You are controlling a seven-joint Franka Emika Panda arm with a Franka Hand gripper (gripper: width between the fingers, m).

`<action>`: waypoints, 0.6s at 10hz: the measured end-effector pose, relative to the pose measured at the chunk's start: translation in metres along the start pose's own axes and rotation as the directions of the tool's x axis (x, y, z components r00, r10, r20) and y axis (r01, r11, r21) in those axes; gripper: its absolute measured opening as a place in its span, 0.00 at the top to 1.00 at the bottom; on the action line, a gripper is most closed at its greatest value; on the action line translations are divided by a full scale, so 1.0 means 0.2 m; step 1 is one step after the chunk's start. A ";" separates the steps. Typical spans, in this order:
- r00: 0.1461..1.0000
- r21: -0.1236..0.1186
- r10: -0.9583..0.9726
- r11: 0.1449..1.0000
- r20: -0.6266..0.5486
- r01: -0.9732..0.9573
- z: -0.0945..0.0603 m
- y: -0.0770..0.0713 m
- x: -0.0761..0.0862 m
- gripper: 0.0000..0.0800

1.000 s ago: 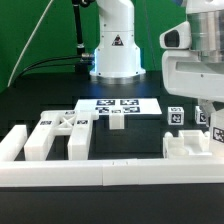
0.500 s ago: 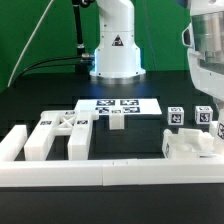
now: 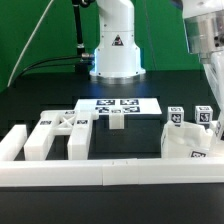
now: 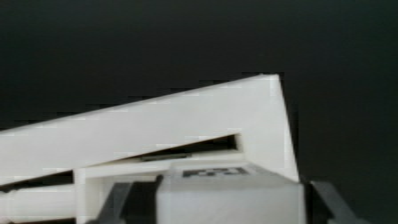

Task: Assemble chair

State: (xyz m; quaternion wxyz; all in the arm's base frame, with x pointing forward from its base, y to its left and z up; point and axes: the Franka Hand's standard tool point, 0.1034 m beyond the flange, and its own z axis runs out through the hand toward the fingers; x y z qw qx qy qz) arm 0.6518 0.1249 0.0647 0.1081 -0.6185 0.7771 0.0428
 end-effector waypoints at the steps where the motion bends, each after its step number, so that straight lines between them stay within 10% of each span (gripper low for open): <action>1: 1.000 0.000 -0.002 1.000 0.000 0.002 0.00 0.00 0.00 0.64; 3: 1.000 -0.001 -0.005 1.000 0.000 0.005 0.00 0.00 0.00 0.35; 6: 0.997 0.011 -0.083 0.996 0.007 0.083 -0.05 -0.02 -0.01 0.22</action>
Offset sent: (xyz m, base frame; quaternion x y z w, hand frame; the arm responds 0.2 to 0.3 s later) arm 0.0000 0.0000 0.0000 0.0000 0.0000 0.0000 1.0000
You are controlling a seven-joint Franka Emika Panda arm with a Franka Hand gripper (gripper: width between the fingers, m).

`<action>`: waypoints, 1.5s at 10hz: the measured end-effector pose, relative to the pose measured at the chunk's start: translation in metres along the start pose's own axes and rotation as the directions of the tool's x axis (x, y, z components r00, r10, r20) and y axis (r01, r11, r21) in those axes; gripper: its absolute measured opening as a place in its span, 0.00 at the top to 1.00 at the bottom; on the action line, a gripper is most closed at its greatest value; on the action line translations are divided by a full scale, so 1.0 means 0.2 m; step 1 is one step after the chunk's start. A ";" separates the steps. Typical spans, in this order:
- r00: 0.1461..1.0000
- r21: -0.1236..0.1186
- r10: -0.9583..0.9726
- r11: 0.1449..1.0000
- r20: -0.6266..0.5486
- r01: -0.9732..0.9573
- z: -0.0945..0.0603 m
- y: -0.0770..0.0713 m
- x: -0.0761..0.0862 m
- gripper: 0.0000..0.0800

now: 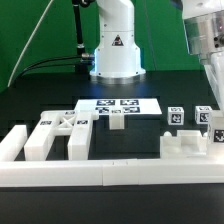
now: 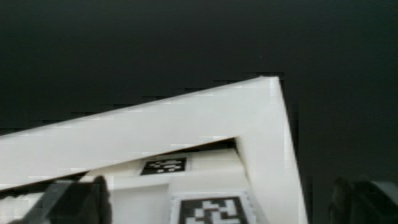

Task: Assemble chair

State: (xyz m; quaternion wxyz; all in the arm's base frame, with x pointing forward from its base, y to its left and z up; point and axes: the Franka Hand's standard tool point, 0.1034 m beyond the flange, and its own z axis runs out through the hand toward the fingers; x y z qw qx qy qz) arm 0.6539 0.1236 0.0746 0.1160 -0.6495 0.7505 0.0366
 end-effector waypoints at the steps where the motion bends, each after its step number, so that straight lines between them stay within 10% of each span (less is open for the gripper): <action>1: 0.999 0.016 -0.050 0.999 0.013 0.050 -0.09 -0.02 0.02 0.19; 3: 0.995 0.020 -0.093 0.996 0.031 0.093 -0.22 -0.04 0.03 0.19; 15: 0.941 0.033 -0.337 0.941 0.022 0.336 -0.27 -0.03 0.14 0.19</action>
Offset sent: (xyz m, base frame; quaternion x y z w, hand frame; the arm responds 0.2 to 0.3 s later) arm 0.0000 0.0000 0.0000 0.0000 0.0000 0.0000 1.0000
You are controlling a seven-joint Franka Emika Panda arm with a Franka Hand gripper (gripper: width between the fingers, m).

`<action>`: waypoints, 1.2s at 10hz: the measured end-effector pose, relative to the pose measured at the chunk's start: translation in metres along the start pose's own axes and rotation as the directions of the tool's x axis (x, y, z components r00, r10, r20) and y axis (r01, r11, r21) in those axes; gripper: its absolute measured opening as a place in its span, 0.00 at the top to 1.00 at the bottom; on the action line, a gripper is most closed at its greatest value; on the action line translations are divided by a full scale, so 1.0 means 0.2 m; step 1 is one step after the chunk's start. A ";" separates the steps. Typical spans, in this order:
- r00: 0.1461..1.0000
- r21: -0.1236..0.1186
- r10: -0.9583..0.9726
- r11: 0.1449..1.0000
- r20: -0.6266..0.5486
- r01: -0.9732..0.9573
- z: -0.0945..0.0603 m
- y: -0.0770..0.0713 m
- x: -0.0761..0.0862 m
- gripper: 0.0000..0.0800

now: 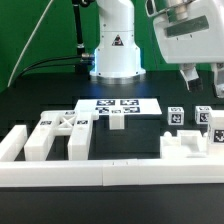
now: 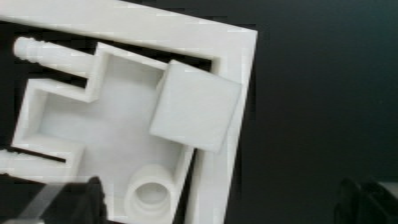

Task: Assemble chair

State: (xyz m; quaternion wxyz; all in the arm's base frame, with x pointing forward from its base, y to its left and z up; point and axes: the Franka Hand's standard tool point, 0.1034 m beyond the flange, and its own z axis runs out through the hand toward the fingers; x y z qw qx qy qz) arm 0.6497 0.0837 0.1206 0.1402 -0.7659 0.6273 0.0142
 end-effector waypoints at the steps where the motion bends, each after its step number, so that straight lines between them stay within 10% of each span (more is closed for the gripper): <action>1: 0.999 0.000 -0.042 0.999 -0.002 0.042 0.00 0.01 0.01 0.19; 4: 0.960 -0.035 -0.279 0.960 -0.007 0.278 0.03 0.20 0.18 0.19; 7: 0.864 -0.053 -0.503 0.863 -0.005 0.502 0.04 0.24 0.18 0.19; 10: 0.720 -0.058 -0.694 0.718 0.011 0.693 0.05 0.26 0.20 0.19; 12: 0.572 -0.091 -0.818 0.566 0.065 0.819 0.11 0.43 0.31 0.19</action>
Offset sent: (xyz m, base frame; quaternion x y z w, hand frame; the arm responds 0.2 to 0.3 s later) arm -0.0487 -0.0456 -0.0188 -0.0472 0.0070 -0.2286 0.9724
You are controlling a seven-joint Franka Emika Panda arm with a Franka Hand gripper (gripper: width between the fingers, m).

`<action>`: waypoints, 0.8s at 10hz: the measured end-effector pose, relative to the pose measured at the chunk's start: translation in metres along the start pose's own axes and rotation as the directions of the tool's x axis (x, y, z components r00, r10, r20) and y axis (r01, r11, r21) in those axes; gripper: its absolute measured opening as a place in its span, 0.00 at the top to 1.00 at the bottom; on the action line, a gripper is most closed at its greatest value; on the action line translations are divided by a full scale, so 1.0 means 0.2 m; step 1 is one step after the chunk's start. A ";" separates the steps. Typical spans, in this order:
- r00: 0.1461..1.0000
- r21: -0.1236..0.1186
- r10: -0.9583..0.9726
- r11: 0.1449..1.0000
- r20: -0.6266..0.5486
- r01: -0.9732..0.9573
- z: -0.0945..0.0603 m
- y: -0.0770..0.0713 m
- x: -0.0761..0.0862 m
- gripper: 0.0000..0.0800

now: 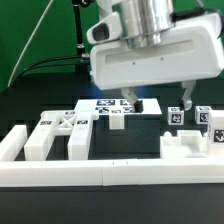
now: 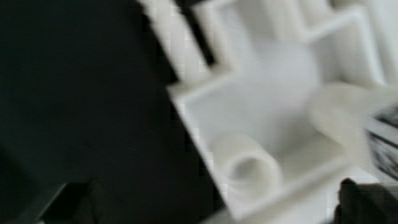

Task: Assemble chair

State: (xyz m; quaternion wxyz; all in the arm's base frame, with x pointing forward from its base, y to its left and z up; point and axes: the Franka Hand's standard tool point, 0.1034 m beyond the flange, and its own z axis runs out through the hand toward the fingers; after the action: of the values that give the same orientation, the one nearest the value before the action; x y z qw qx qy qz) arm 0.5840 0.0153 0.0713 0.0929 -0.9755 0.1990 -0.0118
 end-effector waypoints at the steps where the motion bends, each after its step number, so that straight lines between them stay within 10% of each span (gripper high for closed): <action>1: 0.994 -0.026 -0.104 0.994 0.017 0.104 0.01 0.10 -0.03 0.19; 3: 0.945 -0.130 -0.326 0.939 -0.030 0.319 0.02 0.22 -0.07 0.19; 8: 0.882 -0.130 -0.469 0.872 0.052 0.472 0.09 0.30 -0.16 0.19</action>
Offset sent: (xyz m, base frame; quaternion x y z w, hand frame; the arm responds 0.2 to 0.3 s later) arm 0.0000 0.0000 0.0000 0.0000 0.0000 -0.1938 0.9810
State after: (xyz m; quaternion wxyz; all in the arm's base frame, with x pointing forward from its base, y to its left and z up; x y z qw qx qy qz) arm 0.5331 -0.0233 0.0424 0.0211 -0.9987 -0.0446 -0.0111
